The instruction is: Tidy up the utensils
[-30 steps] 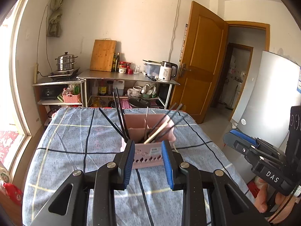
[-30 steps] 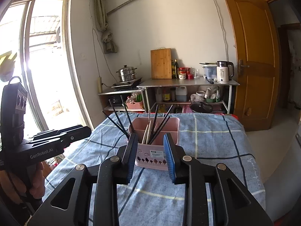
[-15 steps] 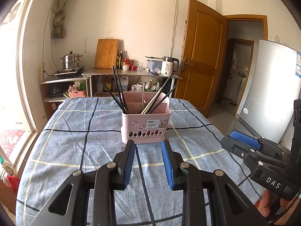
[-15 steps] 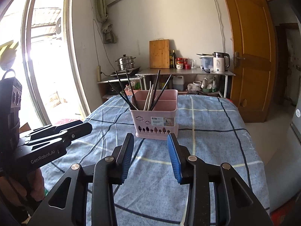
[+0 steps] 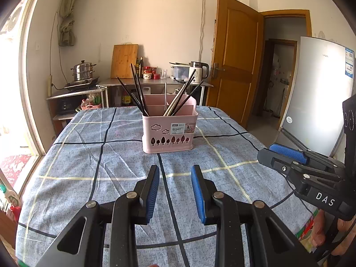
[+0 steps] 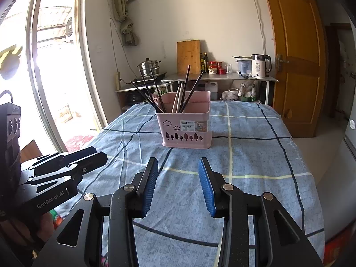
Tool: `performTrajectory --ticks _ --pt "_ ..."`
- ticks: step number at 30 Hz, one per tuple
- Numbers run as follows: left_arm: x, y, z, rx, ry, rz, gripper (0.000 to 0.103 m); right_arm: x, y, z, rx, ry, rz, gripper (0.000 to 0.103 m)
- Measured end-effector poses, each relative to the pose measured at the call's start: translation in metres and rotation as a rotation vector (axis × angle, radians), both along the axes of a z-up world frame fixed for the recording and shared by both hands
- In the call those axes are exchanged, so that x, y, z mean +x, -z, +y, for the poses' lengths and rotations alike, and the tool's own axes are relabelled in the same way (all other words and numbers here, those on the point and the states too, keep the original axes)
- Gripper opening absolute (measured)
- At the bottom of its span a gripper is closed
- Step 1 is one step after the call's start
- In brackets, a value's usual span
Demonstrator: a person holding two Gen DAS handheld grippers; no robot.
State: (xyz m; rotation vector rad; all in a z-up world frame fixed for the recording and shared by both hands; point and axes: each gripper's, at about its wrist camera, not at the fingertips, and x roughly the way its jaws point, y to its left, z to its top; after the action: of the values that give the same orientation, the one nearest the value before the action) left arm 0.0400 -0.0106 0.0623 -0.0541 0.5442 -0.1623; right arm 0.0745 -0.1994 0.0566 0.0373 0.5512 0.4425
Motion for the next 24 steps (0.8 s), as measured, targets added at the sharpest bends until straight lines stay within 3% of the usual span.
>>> performTrajectory --ticks 24 --pt "0.0014 0.0032 0.0037 -0.003 -0.022 0.002 0.029 -0.0067 0.0029 0.0029 -0.006 0.001 0.004 0.039"
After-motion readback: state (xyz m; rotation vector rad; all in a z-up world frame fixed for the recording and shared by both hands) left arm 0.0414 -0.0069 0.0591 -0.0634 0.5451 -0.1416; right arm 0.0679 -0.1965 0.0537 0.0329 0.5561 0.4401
